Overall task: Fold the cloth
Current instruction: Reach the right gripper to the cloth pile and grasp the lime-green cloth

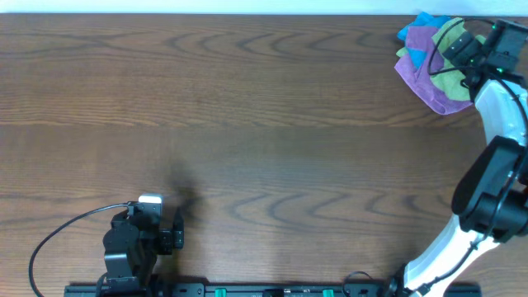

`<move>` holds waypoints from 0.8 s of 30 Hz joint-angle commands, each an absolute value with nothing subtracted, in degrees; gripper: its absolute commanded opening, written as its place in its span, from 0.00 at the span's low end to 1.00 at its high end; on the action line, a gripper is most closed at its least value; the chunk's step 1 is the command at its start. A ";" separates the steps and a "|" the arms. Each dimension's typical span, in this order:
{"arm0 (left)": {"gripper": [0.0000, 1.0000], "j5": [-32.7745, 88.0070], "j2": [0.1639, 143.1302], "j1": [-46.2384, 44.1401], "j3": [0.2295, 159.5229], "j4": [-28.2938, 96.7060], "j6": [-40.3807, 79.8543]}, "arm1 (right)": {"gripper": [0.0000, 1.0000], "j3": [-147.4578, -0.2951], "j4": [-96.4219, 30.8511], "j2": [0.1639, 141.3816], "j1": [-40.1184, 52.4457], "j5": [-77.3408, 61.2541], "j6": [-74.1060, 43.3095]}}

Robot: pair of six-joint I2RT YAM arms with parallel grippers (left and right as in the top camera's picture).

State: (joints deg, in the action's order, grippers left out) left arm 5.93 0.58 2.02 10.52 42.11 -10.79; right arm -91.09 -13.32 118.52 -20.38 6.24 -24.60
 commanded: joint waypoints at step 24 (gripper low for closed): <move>0.95 5.54 0.19 1.74 9.43 42.54 -11.60 | 0.58 -92.05 -8.47 125.21 -21.04 4.25 -28.25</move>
